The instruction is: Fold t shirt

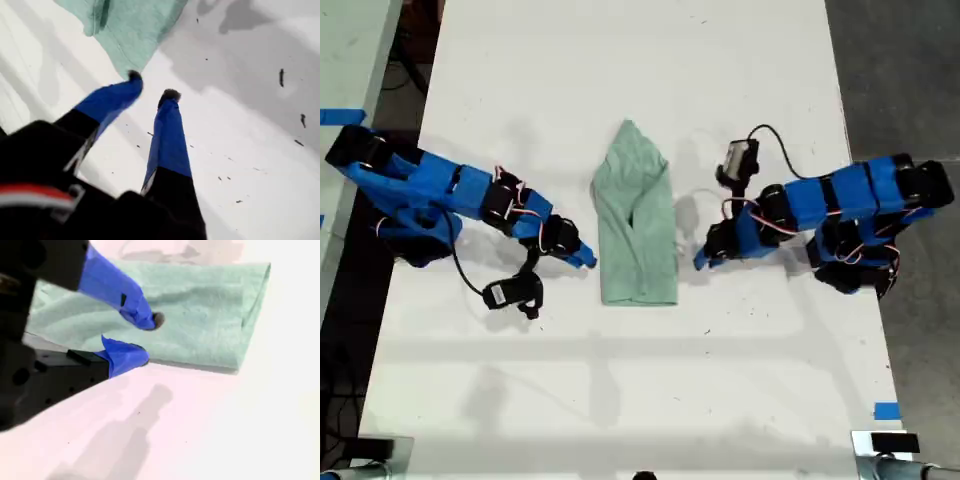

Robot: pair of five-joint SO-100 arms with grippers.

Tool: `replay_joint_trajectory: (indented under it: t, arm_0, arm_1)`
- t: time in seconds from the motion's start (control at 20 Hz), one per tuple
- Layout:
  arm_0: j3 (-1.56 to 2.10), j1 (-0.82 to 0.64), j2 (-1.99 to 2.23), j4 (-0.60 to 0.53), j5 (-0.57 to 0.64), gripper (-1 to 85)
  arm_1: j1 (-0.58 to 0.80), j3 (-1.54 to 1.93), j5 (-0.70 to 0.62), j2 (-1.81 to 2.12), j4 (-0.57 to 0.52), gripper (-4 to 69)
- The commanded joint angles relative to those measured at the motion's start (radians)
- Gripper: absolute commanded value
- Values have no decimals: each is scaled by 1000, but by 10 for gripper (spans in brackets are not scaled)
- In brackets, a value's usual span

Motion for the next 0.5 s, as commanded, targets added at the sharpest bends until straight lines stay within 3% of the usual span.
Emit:
replay_joint_trajectory:
  t: [0.0,0.25,0.35,0.45]
  arm_0:
    - [-293,29,-238,133,-28,202]
    - [-548,29,-534,186,-21,209]
    - [-644,32,-629,199,-8,192]
    - [-762,44,-729,252,-11,-2]
  arm_1:
    - [-38,-264,-44,-229,23,336]
    - [-38,-319,-38,-333,0,253]
    - [-34,-319,-37,-351,0,262]
    - [-29,-313,-35,-376,-14,293]
